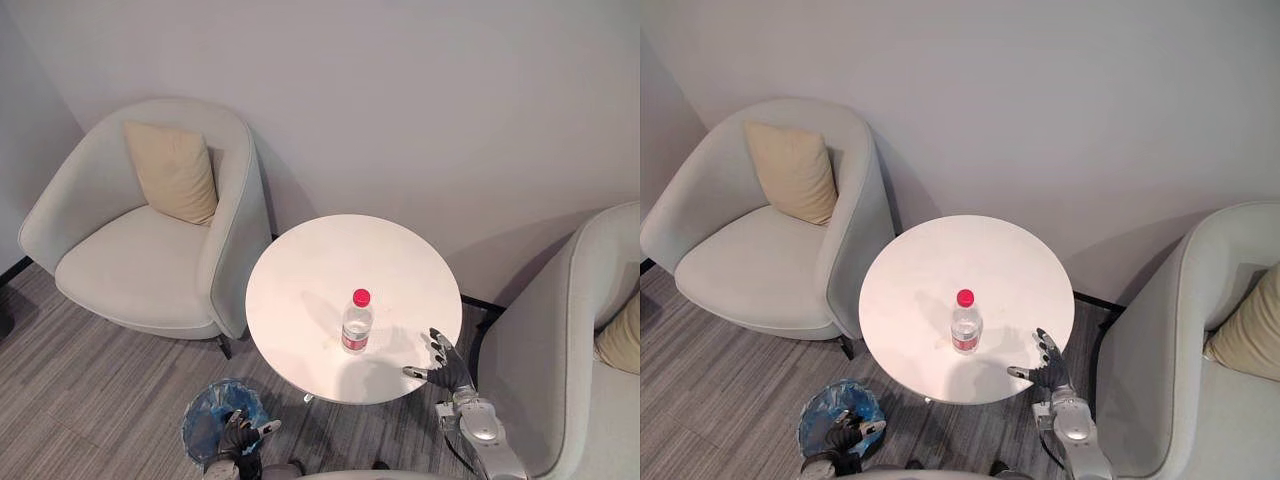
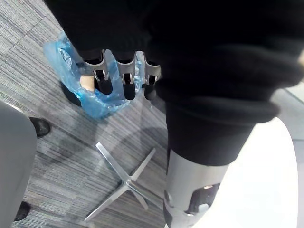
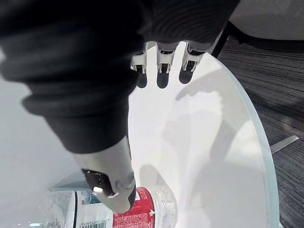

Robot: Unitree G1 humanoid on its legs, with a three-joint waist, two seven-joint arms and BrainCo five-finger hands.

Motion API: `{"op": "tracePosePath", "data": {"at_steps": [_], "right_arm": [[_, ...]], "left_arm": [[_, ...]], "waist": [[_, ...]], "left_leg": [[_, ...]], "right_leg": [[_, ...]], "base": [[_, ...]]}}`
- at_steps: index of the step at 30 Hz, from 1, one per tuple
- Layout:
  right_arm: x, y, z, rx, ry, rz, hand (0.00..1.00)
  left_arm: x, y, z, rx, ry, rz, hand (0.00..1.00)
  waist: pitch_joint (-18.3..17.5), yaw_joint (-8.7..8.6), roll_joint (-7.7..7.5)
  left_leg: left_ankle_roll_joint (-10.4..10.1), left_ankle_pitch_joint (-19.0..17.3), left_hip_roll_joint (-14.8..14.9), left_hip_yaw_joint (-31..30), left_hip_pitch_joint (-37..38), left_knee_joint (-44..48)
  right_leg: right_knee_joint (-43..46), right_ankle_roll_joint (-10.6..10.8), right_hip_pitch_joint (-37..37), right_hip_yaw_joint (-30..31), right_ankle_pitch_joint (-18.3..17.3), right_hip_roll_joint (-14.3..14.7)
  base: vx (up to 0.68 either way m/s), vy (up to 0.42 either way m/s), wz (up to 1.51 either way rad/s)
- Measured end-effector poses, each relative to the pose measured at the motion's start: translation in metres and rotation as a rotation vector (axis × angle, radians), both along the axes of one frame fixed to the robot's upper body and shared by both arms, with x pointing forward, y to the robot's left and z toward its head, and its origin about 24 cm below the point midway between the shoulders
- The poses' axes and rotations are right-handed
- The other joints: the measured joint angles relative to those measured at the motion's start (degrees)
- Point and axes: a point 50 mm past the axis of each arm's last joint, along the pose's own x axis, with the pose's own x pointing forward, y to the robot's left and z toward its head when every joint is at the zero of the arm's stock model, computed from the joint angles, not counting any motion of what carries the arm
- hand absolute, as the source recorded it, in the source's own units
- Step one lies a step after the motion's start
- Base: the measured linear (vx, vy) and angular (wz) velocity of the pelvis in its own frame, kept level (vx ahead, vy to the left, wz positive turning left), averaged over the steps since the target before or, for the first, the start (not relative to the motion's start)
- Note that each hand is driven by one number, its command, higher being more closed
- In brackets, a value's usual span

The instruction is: Gather rubbish on tea table into small bin, then transfer packed bag to large trash can.

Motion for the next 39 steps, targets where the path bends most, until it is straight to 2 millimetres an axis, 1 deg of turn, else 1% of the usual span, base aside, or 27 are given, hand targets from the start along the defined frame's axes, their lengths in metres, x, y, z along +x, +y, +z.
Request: {"op": "tracePosePath", "data": {"at_steps": [3,6,7,9,14,18,21,22,25,31,32,35,39], "right_arm": [[0.007,0.002,0.004,-0.034,-0.011,0.069,0.0],[0.016,0.008,0.009,-0.066,-0.033,0.138,0.0],[0.018,0.01,0.011,-0.068,-0.041,0.149,0.0],[0.026,0.017,0.016,-0.087,-0.071,0.209,0.0],[0.038,0.028,0.023,-0.109,-0.105,0.273,0.0],[0.045,0.034,0.027,-0.113,-0.132,0.305,0.0],[0.046,0.031,0.022,-0.127,-0.104,0.309,0.0],[0.047,0.032,0.022,-0.128,-0.105,0.311,0.0],[0.055,0.041,0.026,-0.133,-0.122,0.353,0.0],[0.067,0.046,0.03,-0.132,-0.137,0.353,0.0],[0.069,0.047,0.032,-0.134,-0.145,0.357,1.0],[0.072,0.053,0.032,-0.142,-0.145,0.384,1.0],[0.079,0.063,0.034,-0.127,-0.158,0.378,1.0]], "left_arm": [[0.001,-0.002,0.0,-0.001,-0.005,-0.021,0.0],[0.002,-0.003,0.001,-0.01,-0.011,-0.032,0.0],[0.002,-0.003,0.001,-0.01,-0.013,-0.033,0.0],[0.003,-0.003,0.001,-0.008,-0.016,-0.037,0.0],[0.004,-0.003,0.001,-0.006,-0.026,-0.039,0.0],[0.004,-0.003,0.002,-0.006,-0.03,-0.039,0.0],[0.006,-0.003,0.002,-0.006,-0.037,-0.04,0.0],[0.007,-0.003,0.003,-0.006,-0.039,-0.04,0.0],[0.007,-0.003,0.003,-0.005,-0.041,-0.04,0.0],[0.009,-0.004,0.004,-0.006,-0.048,-0.041,0.0],[0.01,-0.004,0.005,-0.006,-0.055,-0.041,0.0],[0.011,-0.004,0.005,-0.006,-0.06,-0.041,0.0],[0.013,-0.005,0.006,-0.011,-0.068,-0.035,0.0]], "waist": [[0.0,-0.01,0.0],[0.0,0.11,0.0],[0.0,0.15,0.01],[0.0,0.12,0.06],[0.1,0.42,0.05],[0.1,0.69,0.08],[0.1,1.57,0.05],[0.1,1.59,0.02],[0.1,1.65,0.02],[0.6,1.82,0.14],[1.0,1.88,0.15],[1.4,1.89,0.17],[1.5,2.52,0.27]], "left_leg": [[0.0,0.0,-0.1,-0.8,-0.2,-0.2],[0.0,0.2,-0.2,-1.6,-0.8,-0.3],[0.3,0.3,-0.3,-1.8,-0.9,-0.3],[0.4,0.6,-0.4,-2.3,-1.0,-0.7],[0.4,0.6,-0.6,-3.1,-1.2,-0.8],[0.6,1.0,-0.7,-3.5,-2.1,-1.2],[0.7,2.1,-1.0,-4.6,-2.6,-2.8],[0.7,2.1,-1.0,-4.6,-2.8,-2.8],[0.7,2.2,-1.2,-4.6,-3.5,-2.8],[0.8,2.2,-1.3,-4.6,-4.1,-2.8],[0.8,2.2,-1.3,-4.6,-4.1,-2.8],[0.8,2.2,-1.2,-4.6,-4.4,-2.8],[0.8,2.3,-1.2,-4.6,-5.4,-2.8]], "right_leg": [[0.0,0.1,0.0,-0.7,-0.1,-0.1],[0.0,0.2,-0.2,-1.5,-0.1,-0.1],[0.0,0.2,-0.3,-1.7,-0.1,-0.1],[0.0,0.2,-0.3,-2.2,-0.2,-0.1],[0.0,0.3,-0.1,-2.9,-0.4,-0.2],[0.0,0.3,-0.9,-3.2,-0.4,-0.4],[0.0,0.5,-1.9,-4.4,-0.6,-0.6],[0.0,0.5,-1.9,-4.4,-0.6,-0.6],[0.1,0.5,-2.4,-4.5,-0.6,-0.7],[0.1,0.5,-3.0,-4.6,-0.6,-0.8],[0.1,0.5,-3.0,-4.6,-0.6,-0.8],[0.1,0.5,-3.3,-4.6,-0.6,-0.7],[0.1,0.5,-4.3,-4.5,-0.5,-0.7]], "base": [[-0.01,0.012,0.11],[0.01,0.013,0.15],[0.01,0.012,0.06],[0.02,0.013,0.11],[0.01,0.01,0.09],[0.0,0.009,0.03],[-0.01,0.012,0.19],[0.01,0.023,0.1],[0.01,0.008,0.0],[0.0,0.0,0.0],[0.0,0.0,0.0],[-0.02,0.001,-0.01],[0.0,0.0,0.0]]}}
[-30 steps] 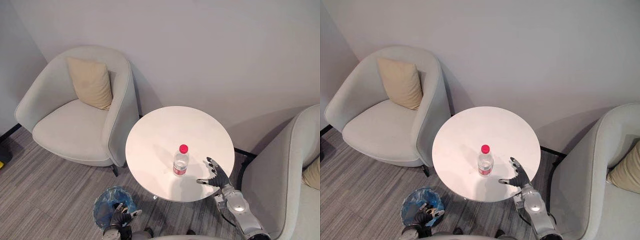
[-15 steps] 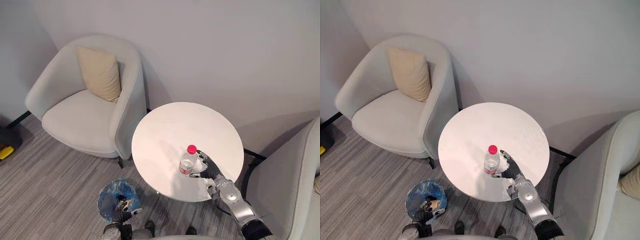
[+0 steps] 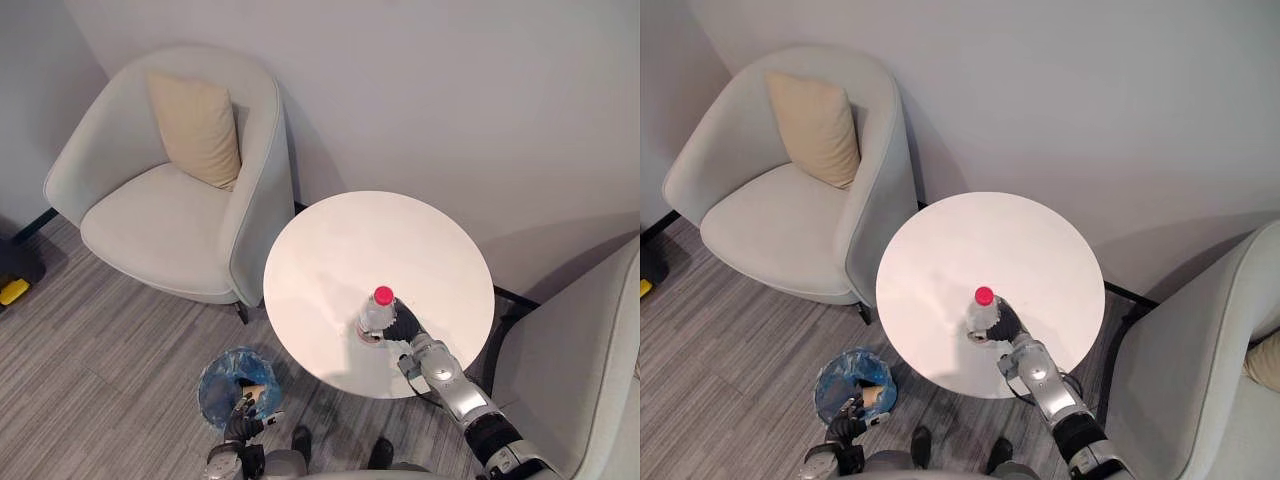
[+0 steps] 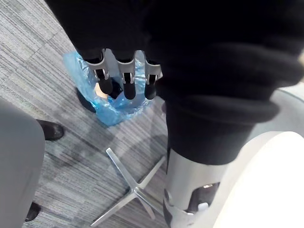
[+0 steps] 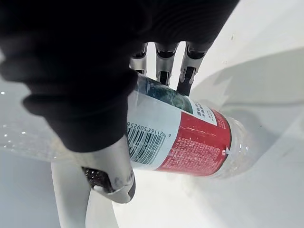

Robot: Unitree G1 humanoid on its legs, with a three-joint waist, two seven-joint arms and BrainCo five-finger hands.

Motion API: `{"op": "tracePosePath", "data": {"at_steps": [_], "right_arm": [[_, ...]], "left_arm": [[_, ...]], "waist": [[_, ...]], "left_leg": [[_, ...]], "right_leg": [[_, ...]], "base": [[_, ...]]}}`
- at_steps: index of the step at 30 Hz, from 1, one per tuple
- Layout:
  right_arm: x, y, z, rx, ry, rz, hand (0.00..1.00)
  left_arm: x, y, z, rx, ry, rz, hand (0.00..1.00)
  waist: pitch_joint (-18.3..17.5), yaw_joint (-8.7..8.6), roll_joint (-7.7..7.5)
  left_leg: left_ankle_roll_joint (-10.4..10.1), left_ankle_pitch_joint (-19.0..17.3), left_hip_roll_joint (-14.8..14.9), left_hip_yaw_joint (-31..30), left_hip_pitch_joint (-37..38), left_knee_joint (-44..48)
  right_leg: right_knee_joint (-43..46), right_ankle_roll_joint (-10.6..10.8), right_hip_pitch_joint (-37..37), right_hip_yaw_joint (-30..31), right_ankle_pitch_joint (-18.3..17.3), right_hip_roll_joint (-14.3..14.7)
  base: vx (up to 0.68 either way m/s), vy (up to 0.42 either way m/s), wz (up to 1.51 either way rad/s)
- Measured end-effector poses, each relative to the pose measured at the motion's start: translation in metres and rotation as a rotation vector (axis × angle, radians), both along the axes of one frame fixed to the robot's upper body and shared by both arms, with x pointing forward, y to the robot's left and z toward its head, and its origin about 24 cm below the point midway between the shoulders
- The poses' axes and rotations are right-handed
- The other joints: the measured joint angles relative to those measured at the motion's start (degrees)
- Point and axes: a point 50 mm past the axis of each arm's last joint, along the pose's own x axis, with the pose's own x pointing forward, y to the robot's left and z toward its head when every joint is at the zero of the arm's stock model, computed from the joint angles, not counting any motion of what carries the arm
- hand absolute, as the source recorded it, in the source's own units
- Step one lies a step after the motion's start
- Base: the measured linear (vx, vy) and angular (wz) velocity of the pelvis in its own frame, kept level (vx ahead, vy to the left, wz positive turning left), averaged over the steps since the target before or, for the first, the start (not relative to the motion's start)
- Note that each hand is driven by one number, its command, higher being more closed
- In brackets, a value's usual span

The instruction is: Gather rubbish on tea table into small bin, then transfer packed bag to large trash can.

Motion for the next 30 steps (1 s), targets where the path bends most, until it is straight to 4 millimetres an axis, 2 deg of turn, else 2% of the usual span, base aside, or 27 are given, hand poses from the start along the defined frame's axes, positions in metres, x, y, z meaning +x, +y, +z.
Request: {"op": "tracePosePath", "data": {"at_steps": [4,6,9,12,17,22,25,30], "right_arm": [[0.007,0.002,0.003,0.007,-0.008,-0.012,1.0],[0.007,0.002,0.004,0.016,-0.011,-0.021,1.0],[0.008,0.005,0.005,0.024,-0.018,-0.019,1.0],[0.009,0.008,0.016,0.043,-0.067,-0.008,1.0],[-0.001,0.018,0.047,0.12,-0.213,0.03,1.0],[-0.014,0.021,0.061,0.142,-0.285,0.058,1.0],[-0.019,0.027,0.068,0.116,-0.327,0.101,1.0],[-0.032,0.04,0.077,0.037,-0.405,0.206,1.0]], "left_arm": [[0.006,-0.003,0.001,-0.006,-0.014,-0.002,0.0],[0.007,-0.004,0.002,-0.007,-0.018,-0.001,0.0],[0.007,-0.003,0.002,-0.006,-0.017,0.0,0.0],[0.007,-0.002,0.002,-0.004,-0.017,0.005,0.0],[0.007,-0.002,0.002,0.0,-0.016,0.012,0.0],[0.005,-0.001,0.001,0.007,-0.006,0.018,0.0],[0.002,-0.001,-0.001,0.008,0.005,0.019,0.0],[0.001,-0.001,-0.001,0.011,0.002,0.015,0.0]], "waist": [[0.3,1.93,0.15],[0.4,2.13,0.24],[0.5,2.1,0.22],[0.7,1.99,0.12],[0.7,1.93,0.04],[0.7,1.43,0.04],[0.7,0.11,0.04],[0.7,-0.01,0.21]], "left_leg": [[0.1,0.0,0.0,0.0,-0.2,-0.3],[0.2,0.2,-0.1,0.0,-0.3,-0.7],[0.2,0.2,-0.2,0.0,-0.2,-0.8],[0.2,0.1,-0.2,0.1,0.0,-0.8],[0.3,0.0,-0.1,1.3,1.0,-0.8],[0.3,-0.2,0.3,2.7,2.1,-0.8],[0.3,-0.2,0.3,3.3,2.8,-0.7],[0.2,-1.8,0.7,5.1,3.7,1.3]], "right_leg": [[0.0,0.0,-0.4,0.0,0.0,0.0],[0.0,0.0,-0.5,-0.1,0.0,-0.1],[0.0,0.0,-0.5,0.0,0.0,-0.1],[0.0,0.0,-0.5,0.2,0.0,-0.2],[0.0,0.0,0.1,1.6,0.0,-0.2],[0.0,0.2,0.5,3.1,0.1,-0.2],[0.2,0.3,0.8,3.6,0.2,-0.2],[2.6,0.5,0.7,5.6,-0.7,-0.4]], "base": [[0.0,0.0,0.0],[0.0,0.0,0.0],[0.0,0.0,0.0],[-0.01,0.011,-0.04],[-0.03,0.003,-0.1],[-0.06,0.002,-0.16],[-0.04,0.008,-0.11],[-0.04,0.016,-0.19]]}}
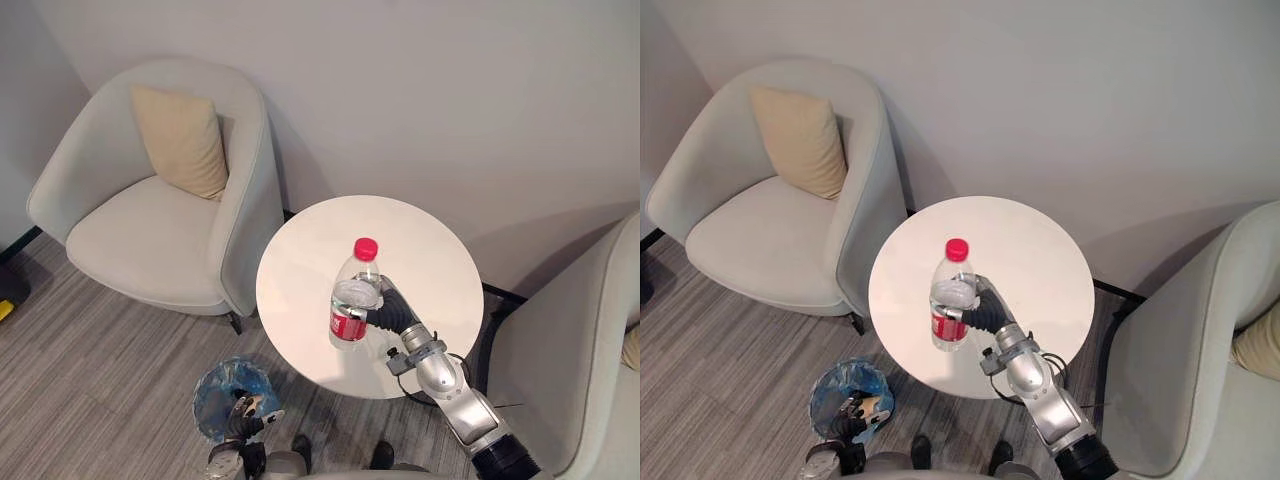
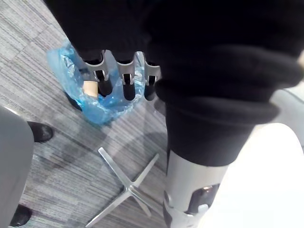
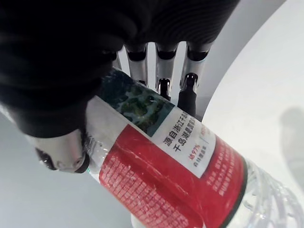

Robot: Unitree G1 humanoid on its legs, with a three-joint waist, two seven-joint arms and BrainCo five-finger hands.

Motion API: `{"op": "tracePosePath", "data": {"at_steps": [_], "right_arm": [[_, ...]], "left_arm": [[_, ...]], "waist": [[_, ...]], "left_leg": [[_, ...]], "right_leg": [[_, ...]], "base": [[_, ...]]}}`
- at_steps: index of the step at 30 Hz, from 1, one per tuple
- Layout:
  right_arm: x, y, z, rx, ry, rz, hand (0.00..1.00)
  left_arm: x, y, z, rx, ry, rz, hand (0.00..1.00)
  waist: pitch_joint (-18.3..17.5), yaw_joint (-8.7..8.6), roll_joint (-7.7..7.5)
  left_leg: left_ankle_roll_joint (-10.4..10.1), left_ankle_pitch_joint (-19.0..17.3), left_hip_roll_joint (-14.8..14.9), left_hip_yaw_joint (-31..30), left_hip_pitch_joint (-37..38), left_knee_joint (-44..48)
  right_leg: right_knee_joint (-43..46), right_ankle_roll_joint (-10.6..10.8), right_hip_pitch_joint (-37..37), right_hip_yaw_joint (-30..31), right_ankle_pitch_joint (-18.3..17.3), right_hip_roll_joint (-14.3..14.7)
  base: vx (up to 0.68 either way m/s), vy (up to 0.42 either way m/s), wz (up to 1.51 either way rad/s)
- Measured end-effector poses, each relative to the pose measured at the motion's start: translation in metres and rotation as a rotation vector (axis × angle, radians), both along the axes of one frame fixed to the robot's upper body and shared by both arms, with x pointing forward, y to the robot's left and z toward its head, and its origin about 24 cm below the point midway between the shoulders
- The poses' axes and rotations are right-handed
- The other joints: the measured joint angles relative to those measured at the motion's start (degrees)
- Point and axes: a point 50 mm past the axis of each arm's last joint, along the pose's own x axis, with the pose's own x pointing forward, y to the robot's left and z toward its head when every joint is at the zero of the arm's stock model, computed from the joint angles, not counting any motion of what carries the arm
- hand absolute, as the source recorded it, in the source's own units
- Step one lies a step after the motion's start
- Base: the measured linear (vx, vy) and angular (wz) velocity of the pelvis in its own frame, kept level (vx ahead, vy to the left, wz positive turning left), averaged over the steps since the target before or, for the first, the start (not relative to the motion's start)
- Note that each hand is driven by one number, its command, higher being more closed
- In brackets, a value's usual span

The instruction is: Gather rubbish on tea table into small bin, then transfer packed bag to large trash can.

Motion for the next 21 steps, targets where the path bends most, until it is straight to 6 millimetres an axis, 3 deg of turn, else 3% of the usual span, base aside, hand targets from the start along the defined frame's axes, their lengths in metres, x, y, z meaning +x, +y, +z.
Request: {"op": "tracePosePath", "data": {"at_steps": [3,5,7,10,12,16,18,19,20,21], "right_arm": [[-0.004,0.006,0.002,-0.042,-0.027,0.037,1.0],[-0.007,0.008,-0.001,-0.077,-0.03,0.053,1.0],[-0.012,0.006,-0.004,-0.088,-0.023,0.047,1.0],[-0.015,0.005,-0.001,-0.088,-0.037,0.048,1.0],[-0.014,0.005,0.0,-0.087,-0.041,0.048,1.0],[-0.009,-0.001,0.004,-0.07,-0.056,0.008,1.0],[-0.003,-0.007,0.01,-0.057,-0.077,-0.025,1.0],[0.002,-0.012,0.015,-0.039,-0.096,-0.057,1.0],[0.004,-0.014,0.017,-0.032,-0.103,-0.071,1.0],[0.007,-0.019,0.019,-0.017,-0.109,-0.104,1.0]], "left_arm": [[-0.002,0.0,-0.001,0.002,0.01,-0.001,0.0],[-0.001,-0.001,-0.002,0.004,0.014,-0.019,0.0],[-0.001,0.0,-0.001,0.014,0.015,-0.05,0.0],[0.003,0.002,0.0,0.022,0.008,-0.052,0.0],[0.003,0.002,0.0,0.022,0.006,-0.056,0.0],[0.008,-0.003,0.001,0.026,-0.005,-0.099,0.0],[0.014,-0.01,0.003,0.021,-0.018,-0.134,0.0],[0.015,-0.013,0.004,0.02,-0.025,-0.156,0.0],[0.016,-0.012,0.004,0.023,-0.028,-0.158,0.0],[0.019,-0.013,0.005,0.028,-0.032,-0.176,0.0]], "waist": [[0.1,-0.82,0.09],[0.2,-1.19,0.42],[0.1,-1.42,0.22],[0.0,-1.32,-0.11],[-0.1,-1.41,-0.01],[0.1,-1.25,1.33],[0.7,-0.93,2.14],[1.1,-1.23,2.51],[1.4,-1.15,2.47],[1.5,-1.49,2.72]], "left_leg": [[0.0,-1.2,0.0,0.1,-0.6,1.3],[0.4,-1.5,-0.7,-0.5,-1.0,2.8],[0.5,-1.4,-1.4,-3.1,-2.7,4.1],[0.3,-1.1,-3.1,-7.8,-6.3,6.2],[0.1,-0.3,-3.7,-10.5,-8.1,7.1],[-1.1,4.7,-3.2,-18.8,-13.2,7.2],[0.3,9.7,-3.9,-13.1,-16.2,8.2],[1.1,14.4,-4.3,-8.1,-16.8,5.8],[2.4,13.1,-4.1,-5.0,-17.2,6.8],[7.3,4.8,-2.2,5.6,-18.4,16.2]], "right_leg": [[10.0,-0.1,-4.4,0.5,-4.9,-1.8],[20.3,0.1,-8.5,5.3,-8.1,-3.0],[24.0,-0.2,-10.5,12.8,-9.4,-2.6],[24.3,1.6,-10.9,16.4,-12.1,-3.6],[22.2,2.4,-9.9,15.8,-13.1,-3.9],[16.8,0.9,-7.1,5.3,-11.9,-2.8],[15.5,-0.2,-6.1,2.1,-11.6,-2.4],[13.8,-2.6,-5.9,1.2,-11.0,-2.7],[13.4,-2.6,-5.9,-1.1,-10.4,-3.3],[13.2,-2.3,-5.9,-4.5,-9.5,-4.3]], "base": [[-0.01,0.01,-0.03],[-0.05,0.013,0.12],[-0.03,0.019,0.61],[-0.03,-0.056,0.85],[-0.05,-0.1,0.94],[-0.07,-0.133,1.45],[-0.15,-0.07,1.59],[-0.18,-0.011,1.17],[-0.27,-0.023,1.41],[-0.21,-0.011,0.98]]}}
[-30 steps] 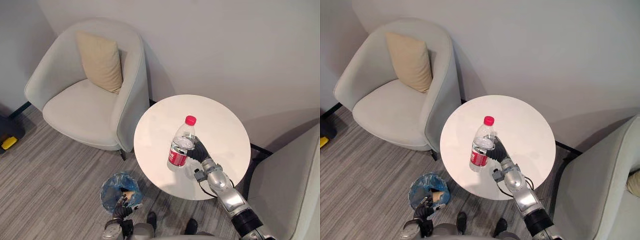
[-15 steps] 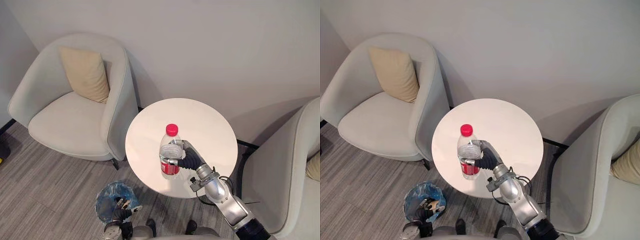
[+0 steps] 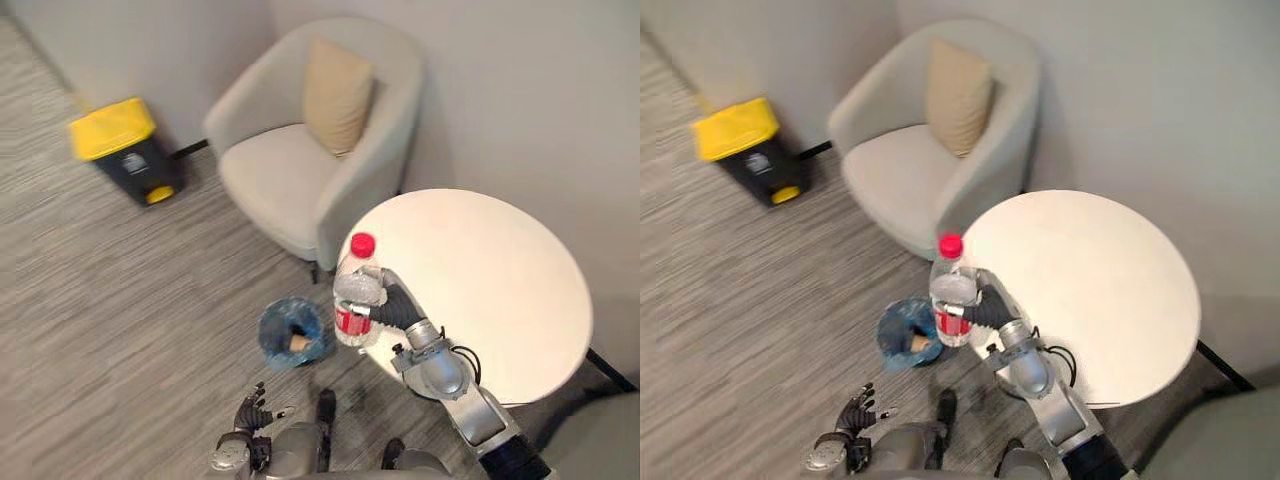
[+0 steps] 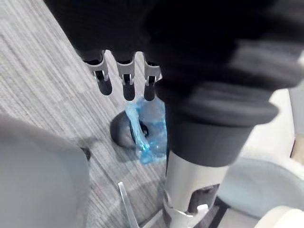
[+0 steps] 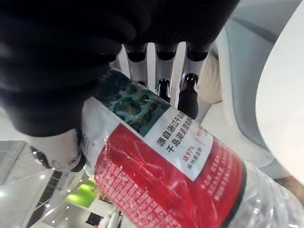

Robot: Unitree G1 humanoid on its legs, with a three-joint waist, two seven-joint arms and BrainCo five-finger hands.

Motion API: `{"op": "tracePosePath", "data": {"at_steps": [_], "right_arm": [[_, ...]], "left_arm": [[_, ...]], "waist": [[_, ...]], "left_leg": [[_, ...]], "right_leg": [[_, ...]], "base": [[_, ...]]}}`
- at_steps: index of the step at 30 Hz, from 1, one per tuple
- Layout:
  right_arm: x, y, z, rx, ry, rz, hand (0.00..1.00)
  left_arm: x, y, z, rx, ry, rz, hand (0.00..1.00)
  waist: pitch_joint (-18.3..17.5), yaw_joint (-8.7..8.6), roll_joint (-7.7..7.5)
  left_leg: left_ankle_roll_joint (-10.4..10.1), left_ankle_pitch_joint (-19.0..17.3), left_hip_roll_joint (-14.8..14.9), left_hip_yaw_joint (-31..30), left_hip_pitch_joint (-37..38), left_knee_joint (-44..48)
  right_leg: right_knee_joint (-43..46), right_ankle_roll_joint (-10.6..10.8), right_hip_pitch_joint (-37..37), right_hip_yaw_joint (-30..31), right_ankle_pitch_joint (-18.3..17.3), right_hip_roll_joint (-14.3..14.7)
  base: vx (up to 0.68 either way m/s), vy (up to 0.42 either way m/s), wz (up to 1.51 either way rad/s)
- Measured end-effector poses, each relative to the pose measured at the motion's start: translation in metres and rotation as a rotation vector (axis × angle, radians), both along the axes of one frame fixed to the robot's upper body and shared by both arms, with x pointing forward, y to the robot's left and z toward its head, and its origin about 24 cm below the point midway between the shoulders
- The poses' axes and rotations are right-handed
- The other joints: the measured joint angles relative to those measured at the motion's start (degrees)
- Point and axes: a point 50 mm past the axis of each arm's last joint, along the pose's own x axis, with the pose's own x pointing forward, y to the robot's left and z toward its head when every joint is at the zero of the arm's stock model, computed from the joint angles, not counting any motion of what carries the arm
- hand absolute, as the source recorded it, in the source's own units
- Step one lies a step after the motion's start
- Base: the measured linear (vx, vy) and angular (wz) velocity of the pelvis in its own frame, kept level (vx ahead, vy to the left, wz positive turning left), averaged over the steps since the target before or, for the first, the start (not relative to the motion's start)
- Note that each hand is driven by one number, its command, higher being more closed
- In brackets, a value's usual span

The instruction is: Gather rubbish on tea table into small bin, then transfer packed bag to large trash can.

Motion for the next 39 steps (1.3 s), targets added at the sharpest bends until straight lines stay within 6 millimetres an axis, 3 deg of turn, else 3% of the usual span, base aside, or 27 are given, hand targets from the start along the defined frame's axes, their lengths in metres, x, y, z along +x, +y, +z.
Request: {"op": "tracePosePath", "data": {"at_steps": [1,2,3,4,5,8,15,20,22,25,26,28,30,31,32,33,34,35,36,37,38,39], "right_arm": [[0.001,-0.002,0.001,0.006,-0.004,-0.011,1.0],[0.002,-0.003,0.002,0.018,-0.006,-0.023,1.0],[0.002,-0.004,0.002,0.027,-0.002,-0.029,1.0],[0.002,-0.004,0.002,0.027,-0.003,-0.03,1.0],[0.003,-0.008,0.002,0.027,-0.006,-0.049,1.0],[-0.001,-0.011,-0.005,0.056,0.031,-0.086,1.0],[-0.001,-0.013,-0.009,0.072,0.051,-0.106,1.0],[-0.003,-0.017,-0.028,0.068,0.131,-0.138,1.0],[-0.005,-0.016,-0.033,0.06,0.153,-0.136,1.0],[-0.006,-0.015,-0.039,0.053,0.18,-0.134,1.0],[-0.007,-0.015,-0.041,0.05,0.191,-0.135,1.0],[-0.008,-0.016,-0.044,0.046,0.201,-0.138,1.0],[-0.009,-0.018,-0.045,0.045,0.206,-0.146,1.0],[-0.011,-0.021,-0.047,0.034,0.215,-0.149,1.0],[-0.012,-0.021,-0.048,0.037,0.222,-0.15,1.0],[-0.014,-0.018,-0.049,0.039,0.228,-0.14,1.0],[-0.014,-0.017,-0.049,0.04,0.231,-0.134,1.0],[-0.014,-0.018,-0.049,0.038,0.232,-0.129,1.0],[-0.014,-0.019,-0.05,0.034,0.233,-0.129,1.0],[-0.015,-0.02,-0.051,0.031,0.237,-0.132,1.0],[-0.018,-0.02,-0.053,0.034,0.25,-0.136,1.0],[-0.018,-0.023,-0.055,0.028,0.257,-0.143,1.0]], "left_arm": [[-0.004,0.0,-0.001,0.006,0.009,-0.006,0.0],[-0.007,0.0,-0.003,0.011,0.02,-0.012,0.0],[-0.01,-0.001,-0.004,0.017,0.033,-0.021,0.0],[-0.012,-0.001,-0.005,0.02,0.04,-0.027,0.0],[-0.014,-0.005,-0.007,0.018,0.054,-0.039,0.0],[-0.01,-0.004,-0.008,0.041,0.056,-0.068,0.0],[-0.014,-0.006,-0.009,0.038,0.065,-0.066,0.0],[-0.015,-0.001,-0.009,0.042,0.069,-0.046,0.0],[-0.016,0.0,-0.009,0.043,0.071,-0.035,0.0],[-0.016,0.002,-0.009,0.045,0.067,-0.03,0.0],[-0.015,0.004,-0.008,0.05,0.066,-0.028,0.0],[-0.015,0.008,-0.008,0.058,0.063,-0.026,0.0],[-0.016,0.008,-0.008,0.057,0.066,-0.02,0.0],[-0.017,0.009,-0.008,0.057,0.067,-0.018,0.0],[-0.017,0.008,-0.008,0.054,0.068,-0.017,0.0],[-0.017,0.009,-0.009,0.053,0.07,-0.011,0.0],[-0.018,0.01,-0.009,0.055,0.071,-0.01,0.0],[-0.019,0.013,-0.009,0.064,0.08,-0.011,0.0],[-0.02,0.013,-0.01,0.065,0.083,-0.011,0.0],[-0.02,0.013,-0.01,0.064,0.083,-0.01,0.0],[-0.02,0.018,-0.009,0.074,0.083,-0.005,0.0],[-0.019,0.012,-0.01,0.058,0.088,0.006,0.0]], "waist": [[0.0,-0.16,-0.07],[-0.1,-1.35,-0.03],[-0.3,-2.22,0.27],[-0.4,-2.81,0.57],[-0.9,-2.99,2.17],[-1.1,-2.63,0.44],[-1.6,-2.65,0.89],[-1.8,-2.62,0.19],[-1.9,-2.63,-0.1],[-1.9,-2.55,-0.93],[-1.6,-2.63,-1.89],[-1.6,-2.6,-3.11],[-1.4,-2.98,-3.03],[-1.1,-3.3,-2.48],[-0.8,-3.63,-1.63],[-0.7,-3.75,-1.39],[-0.7,-3.93,-1.45],[-0.7,-4.38,-1.68],[-0.8,-4.59,-1.68],[-1.1,-4.57,-2.49],[-1.7,-4.63,-4.63],[-1.4,-4.81,-2.9]], "left_leg": [[0.4,-2.5,0.6,2.7,0.6,2.8],[-0.8,-6.5,1.8,6.2,3.2,5.8],[-3.9,-9.2,3.5,8.1,6.5,5.1],[-5.3,-10.4,4.4,8.5,8.3,4.0],[-7.1,-11.1,5.1,8.1,11.5,-1.5],[-6.2,-8.8,3.0,6.5,14.0,-7.7],[-5.7,-5.1,0.9,5.2,17.7,-14.3],[-6.1,-3.2,1.6,5.2,19.4,-19.0],[-6.4,-3.4,1.8,5.4,19.1,-19.0],[-5.7,-4.6,1.2,6.7,18.8,-18.7],[-5.8,-5.3,0.3,6.5,19.3,-18.6],[-5.5,-6.7,-0.9,5.0,19.9,-18.1],[-4.2,-8.4,-1.2,2.8,21.1,-16.9],[-3.6,-9.8,-0.3,1.0,22.1,-15.0],[-3.7,-10.7,0.6,0.3,22.0,-14.0],[-4.0,-12.4,2.3,-0.9,22.0,-12.4],[-4.3,-12.8,2.9,-1.6,22.2,-12.2],[-5.1,-12.7,3.8,-2.9,22.9,-12.1],[-5.6,-13.0,3.9,-3.8,23.1,-12.1],[-7.2,-14.0,3.3,-5.0,23.4,-11.9],[-8.3,-15.9,2.2,-7.2,24.2,-10.7],[-8.9,-17.2,3.3,-8.0,24.0,-9.0]], "right_leg": [[-0.1,-0.1,0.0,-1.1,0.1,-0.7],[-0.4,0.2,0.6,-2.9,0.6,-1.8],[-0.3,0.5,0.6,-4.2,0.8,-2.4],[-0.2,0.7,0.5,-4.8,0.9,-2.5],[0.4,1.9,0.6,-5.7,1.3,-1.8],[-3.9,3.4,2.9,-5.4,3.9,-0.4],[-9.1,3.2,6.5,-4.1,7.0,0.4],[-9.7,3.2,6.4,-3.9,7.3,1.8],[-8.9,3.2,5.6,-3.7,6.3,1.6],[1.7,3.8,0.3,-2.3,0.1,-1.3],[6.3,4.4,-1.0,-2.2,-2.4,-3.2],[12.5,4.2,-2.2,-2.3,-4.1,-5.9],[23.5,3.0,-5.5,0.3,-3.3,-7.9],[29.7,1.3,-9.0,3.1,-4.2,-7.4],[29.6,1.4,-9.9,4.3,-5.9,-5.8],[27.9,1.2,-12.0,5.8,-7.3,-2.5],[26.5,1.1,-13.2,6.3,-7.2,-1.2],[20.4,0.8,-15.7,7.1,-6.2,1.6],[16.8,0.6,-16.0,7.3,-4.6,2.6],[10.0,-0.2,-16.5,8.6,0.9,3.8],[7.1,-2.9,-16.2,10.2,9.5,3.3],[8.7,-2.1,-15.9,9.4,8.2,3.7]], "base": [[-0.18,-0.014,1.18],[-0.08,0.045,0.91],[-0.07,0.078,0.86],[-0.05,0.126,0.68],[-0.04,0.112,0.48],[-0.05,0.069,0.51],[-0.1,0.037,0.09],[-0.07,-0.045,-0.03],[0.01,-0.033,-0.1],[0.08,0.021,-0.1],[0.11,0.022,0.12],[0.16,0.01,0.25],[0.27,0.033,0.41],[0.22,0.022,0.47],[0.3,0.004,0.53],[0.23,-0.013,0.43],[0.37,-0.04,0.68],[0.34,-0.068,0.66],[0.38,-0.085,0.85],[0.5,-0.165,0.89],[0.43,-0.175,0.87],[0.42,-0.17,0.78]]}}
